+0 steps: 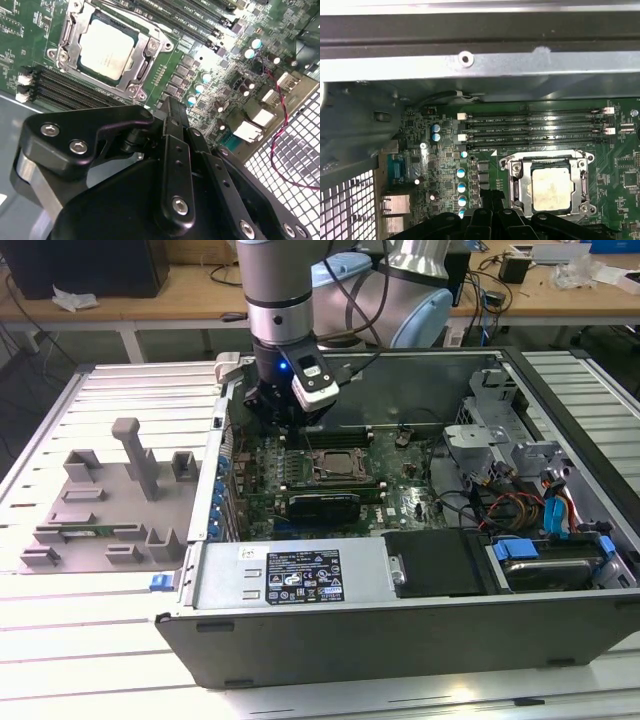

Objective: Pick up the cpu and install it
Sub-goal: 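Install the first cpu locking lever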

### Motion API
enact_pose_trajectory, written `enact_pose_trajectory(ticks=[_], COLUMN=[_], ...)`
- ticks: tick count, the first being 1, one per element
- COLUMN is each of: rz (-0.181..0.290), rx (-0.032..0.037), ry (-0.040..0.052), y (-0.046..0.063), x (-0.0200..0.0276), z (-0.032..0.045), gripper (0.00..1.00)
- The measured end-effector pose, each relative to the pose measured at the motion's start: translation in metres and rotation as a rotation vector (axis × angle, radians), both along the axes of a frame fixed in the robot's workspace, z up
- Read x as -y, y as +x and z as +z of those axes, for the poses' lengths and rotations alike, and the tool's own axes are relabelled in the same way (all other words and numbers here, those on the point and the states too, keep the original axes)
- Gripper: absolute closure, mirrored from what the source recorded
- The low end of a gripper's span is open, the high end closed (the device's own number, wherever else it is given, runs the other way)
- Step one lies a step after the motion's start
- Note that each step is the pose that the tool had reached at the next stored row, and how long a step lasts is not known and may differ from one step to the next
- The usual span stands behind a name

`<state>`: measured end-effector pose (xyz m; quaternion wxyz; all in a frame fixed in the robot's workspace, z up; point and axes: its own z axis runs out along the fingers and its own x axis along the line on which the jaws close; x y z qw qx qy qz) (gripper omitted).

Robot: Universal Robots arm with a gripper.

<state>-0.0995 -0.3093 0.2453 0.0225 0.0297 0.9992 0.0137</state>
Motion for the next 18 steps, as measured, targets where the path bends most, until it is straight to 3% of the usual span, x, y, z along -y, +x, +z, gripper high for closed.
enact_pose_trajectory(ticks=[2,9,10,12,13,18], rz=[0.0,0.0,0.0,0.0,0.0,0.0], rx=[0.0012,0.0022,0.0026,0.0029,0.0029,0.0029], ry=[0.0123,0.016,0.029,0.0743,0.0848,0.0876], y=[-0.0001,-0.0002,-0.0006,-0.0018,-0.0022,-0.0022], x=[0.0,0.0001,0.0,0.0,0.0,0.0], z=[0.0009,0.0031,0.003,0.0029,0.003,0.0047], gripper=[0.89,0.89,0.89,0.89,0.89,0.89])
